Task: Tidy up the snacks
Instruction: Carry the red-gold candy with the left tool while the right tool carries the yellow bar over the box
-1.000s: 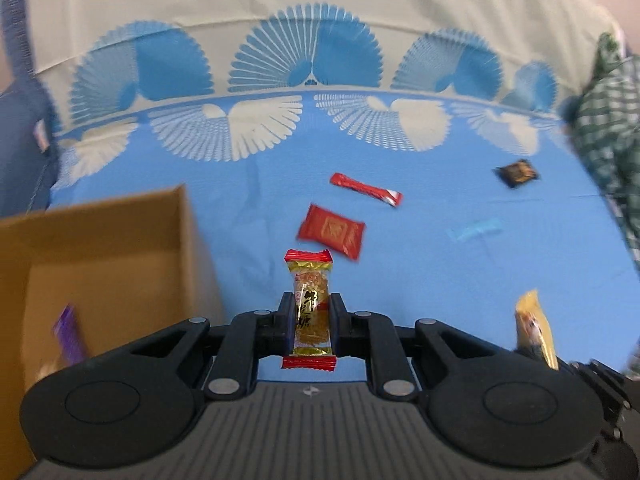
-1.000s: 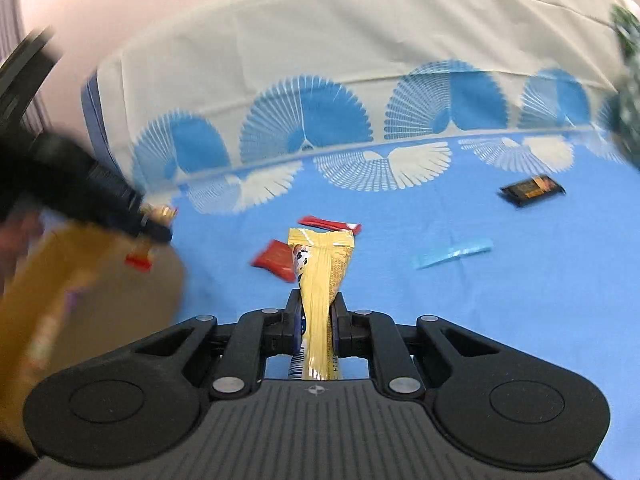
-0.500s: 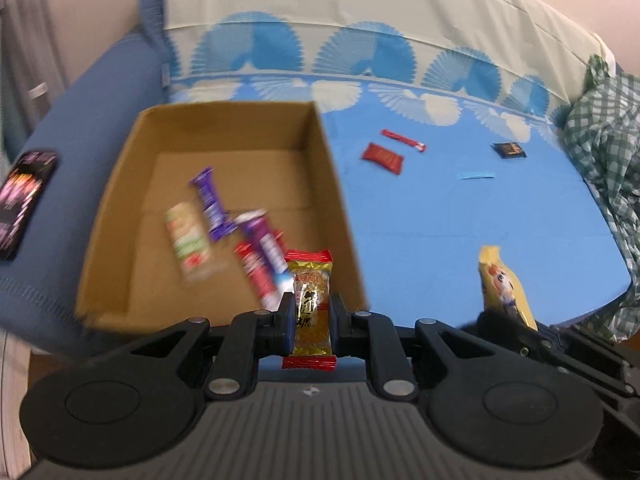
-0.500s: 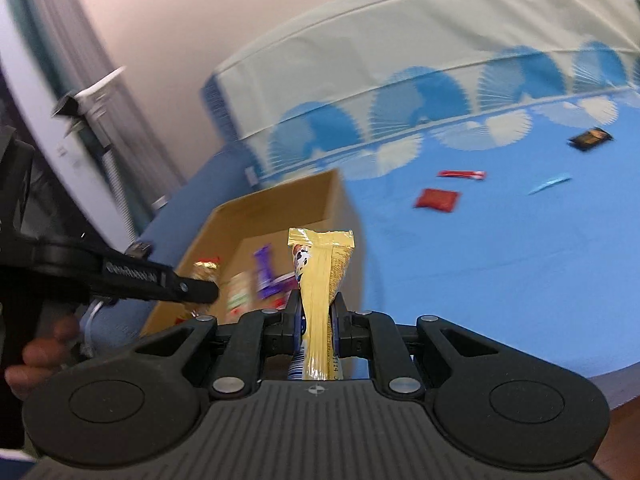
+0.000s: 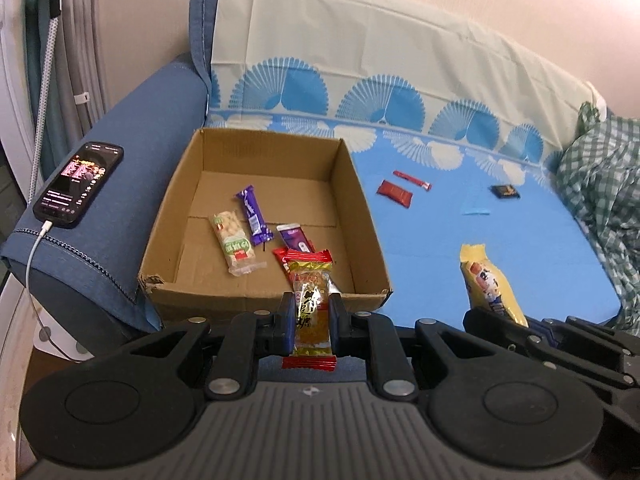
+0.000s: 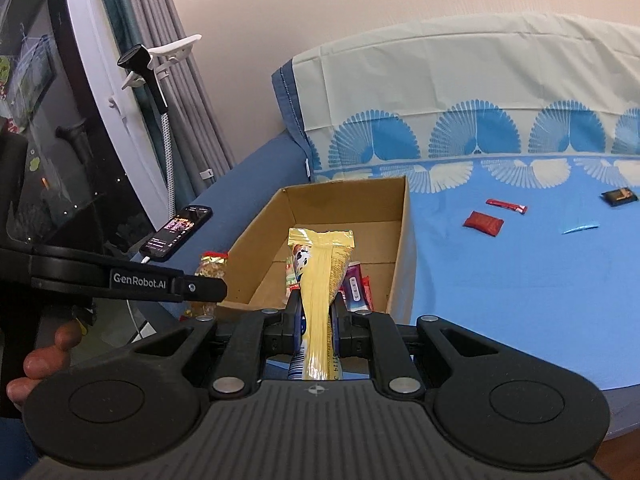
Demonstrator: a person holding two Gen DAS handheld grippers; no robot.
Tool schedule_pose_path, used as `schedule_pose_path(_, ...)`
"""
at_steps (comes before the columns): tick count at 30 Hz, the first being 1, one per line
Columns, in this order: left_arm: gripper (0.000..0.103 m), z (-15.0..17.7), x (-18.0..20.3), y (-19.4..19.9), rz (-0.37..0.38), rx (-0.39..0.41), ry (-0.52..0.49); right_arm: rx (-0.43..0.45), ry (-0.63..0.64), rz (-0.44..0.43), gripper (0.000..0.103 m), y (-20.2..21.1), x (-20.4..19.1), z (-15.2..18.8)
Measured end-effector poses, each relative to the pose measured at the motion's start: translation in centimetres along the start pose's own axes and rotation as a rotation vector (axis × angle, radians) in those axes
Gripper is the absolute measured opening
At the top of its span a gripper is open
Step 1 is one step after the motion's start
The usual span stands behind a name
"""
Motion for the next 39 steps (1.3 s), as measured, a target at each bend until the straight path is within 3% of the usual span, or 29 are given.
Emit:
schedule_pose_path(21, 0.018, -0.3, -1.7, -0.4, 0.012, -0.005, 0.044, -0.045, 0.027, 0.010, 0.014, -1.2, -0.6, 0.2)
schedule_pose_path(39, 0.018, -5.6, -5.0, -4.3, -0.046, 0.005, 0.101, -0.101, 0.030, 0.010, 0.014, -6.7, 0.1, -1.4)
Point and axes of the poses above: each gripper's, at about its wrist camera, not at the fingertips, and y roughly against the way its jaws point, x to its right, z to its underside, the point moved 7 cm from there along -y, roughly the way its jaws point, and after that the axes turned 13 degrees about y, right-handed, at the moved point
